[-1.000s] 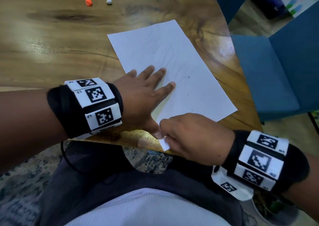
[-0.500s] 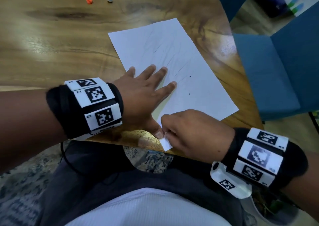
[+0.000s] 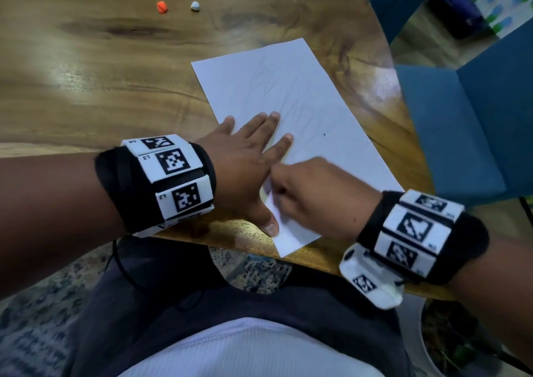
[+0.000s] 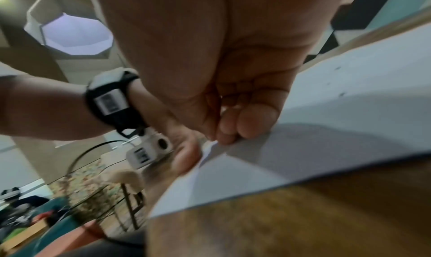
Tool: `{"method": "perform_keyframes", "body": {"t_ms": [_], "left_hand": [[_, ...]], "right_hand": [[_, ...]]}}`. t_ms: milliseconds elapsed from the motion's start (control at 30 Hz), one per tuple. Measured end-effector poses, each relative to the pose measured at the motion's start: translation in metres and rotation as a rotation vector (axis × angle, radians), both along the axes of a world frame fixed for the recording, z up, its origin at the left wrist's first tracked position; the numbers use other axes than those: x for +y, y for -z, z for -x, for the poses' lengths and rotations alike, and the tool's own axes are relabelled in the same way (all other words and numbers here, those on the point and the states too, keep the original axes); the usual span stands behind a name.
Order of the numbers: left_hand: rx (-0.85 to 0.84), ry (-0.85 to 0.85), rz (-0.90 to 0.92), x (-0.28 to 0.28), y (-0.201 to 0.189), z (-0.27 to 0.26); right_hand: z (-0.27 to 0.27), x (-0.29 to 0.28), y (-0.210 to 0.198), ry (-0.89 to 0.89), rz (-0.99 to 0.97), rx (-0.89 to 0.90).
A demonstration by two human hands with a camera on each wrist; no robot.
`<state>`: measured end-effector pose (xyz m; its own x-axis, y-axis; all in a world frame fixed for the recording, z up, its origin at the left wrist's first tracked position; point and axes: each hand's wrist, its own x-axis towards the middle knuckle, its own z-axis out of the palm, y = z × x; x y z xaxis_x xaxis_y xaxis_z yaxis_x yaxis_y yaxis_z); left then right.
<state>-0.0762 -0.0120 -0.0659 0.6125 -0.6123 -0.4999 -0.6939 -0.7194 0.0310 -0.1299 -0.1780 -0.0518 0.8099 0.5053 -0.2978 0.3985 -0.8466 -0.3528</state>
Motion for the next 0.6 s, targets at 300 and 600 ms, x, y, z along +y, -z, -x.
{"method": "perform_keyframes", "body": {"t_ms": [300,600], "left_hand": [[-0.020,-0.015,-0.007,0.002,0.004,0.001],[-0.013,-0.006,0.005,0.002,0.005,0.000]], "right_hand": [[-0.052,-0.036,0.002,0.293,0.100,-0.107],[0.002,-0.008,0.002,-0.101,-0.007,0.003]]}}
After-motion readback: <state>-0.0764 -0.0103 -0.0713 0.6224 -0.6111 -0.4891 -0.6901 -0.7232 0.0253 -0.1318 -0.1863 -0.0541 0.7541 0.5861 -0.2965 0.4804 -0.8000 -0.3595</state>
